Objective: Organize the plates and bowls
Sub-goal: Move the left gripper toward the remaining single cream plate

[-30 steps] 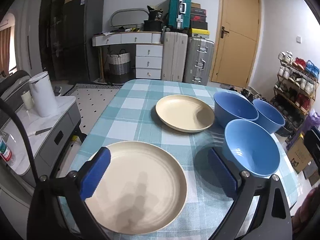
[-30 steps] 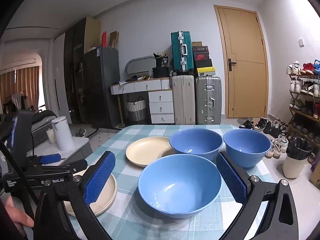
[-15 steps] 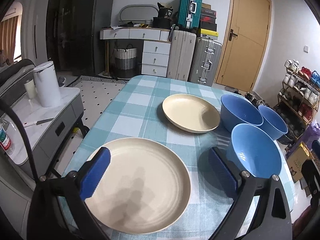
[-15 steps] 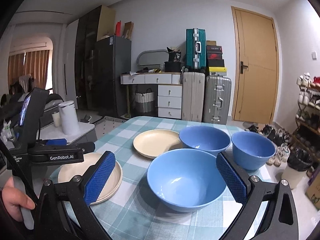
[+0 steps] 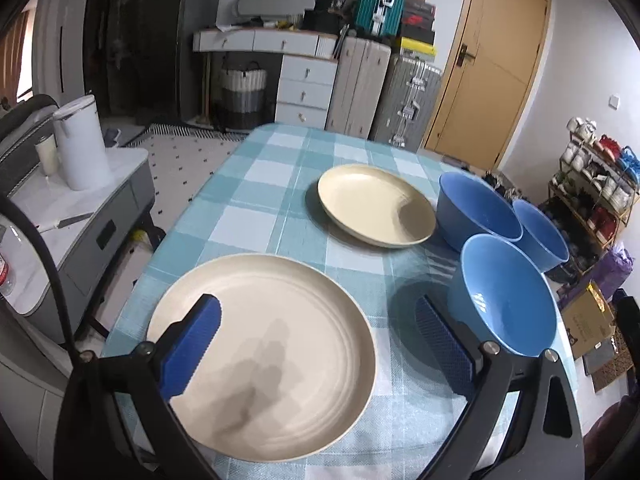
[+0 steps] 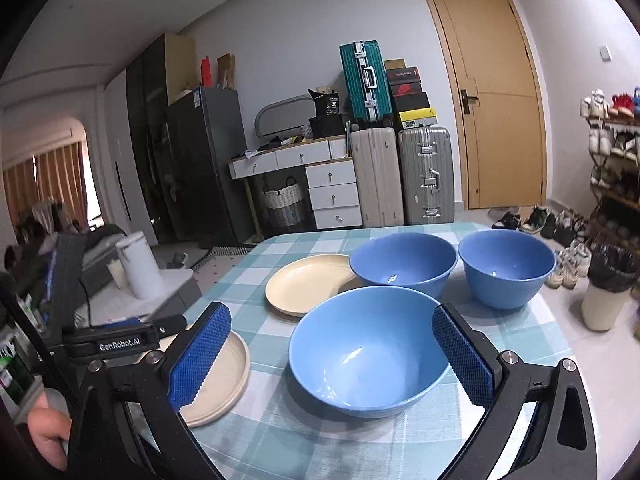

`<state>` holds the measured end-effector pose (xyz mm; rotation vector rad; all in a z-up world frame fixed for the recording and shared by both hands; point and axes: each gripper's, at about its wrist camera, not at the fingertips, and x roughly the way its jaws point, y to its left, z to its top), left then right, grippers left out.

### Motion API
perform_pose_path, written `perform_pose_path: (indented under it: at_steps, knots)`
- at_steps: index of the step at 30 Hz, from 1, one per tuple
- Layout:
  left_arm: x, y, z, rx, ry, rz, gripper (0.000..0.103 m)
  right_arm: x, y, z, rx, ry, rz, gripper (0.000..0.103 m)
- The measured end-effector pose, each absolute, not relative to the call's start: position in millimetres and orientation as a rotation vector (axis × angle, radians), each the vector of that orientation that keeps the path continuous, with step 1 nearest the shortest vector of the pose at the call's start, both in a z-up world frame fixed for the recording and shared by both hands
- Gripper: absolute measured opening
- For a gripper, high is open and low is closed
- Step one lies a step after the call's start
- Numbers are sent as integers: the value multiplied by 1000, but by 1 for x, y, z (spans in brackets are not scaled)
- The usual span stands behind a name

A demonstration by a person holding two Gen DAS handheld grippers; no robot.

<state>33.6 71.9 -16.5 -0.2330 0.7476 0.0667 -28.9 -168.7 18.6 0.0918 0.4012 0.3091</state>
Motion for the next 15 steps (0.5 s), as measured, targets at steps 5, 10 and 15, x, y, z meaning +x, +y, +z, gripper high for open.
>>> perform_pose_path:
  at_steps: [5, 10, 15]
  knots:
    - [55, 77, -19, -250, 855, 56, 98, -26, -174, 21, 126, 394, 305, 102]
    - [77, 79, -4, -253, 895, 36, 98, -28, -174, 21, 141, 386, 321, 102]
    - [125, 77, 14, -190, 957, 58, 98, -32, -167, 23, 106, 372, 336, 102]
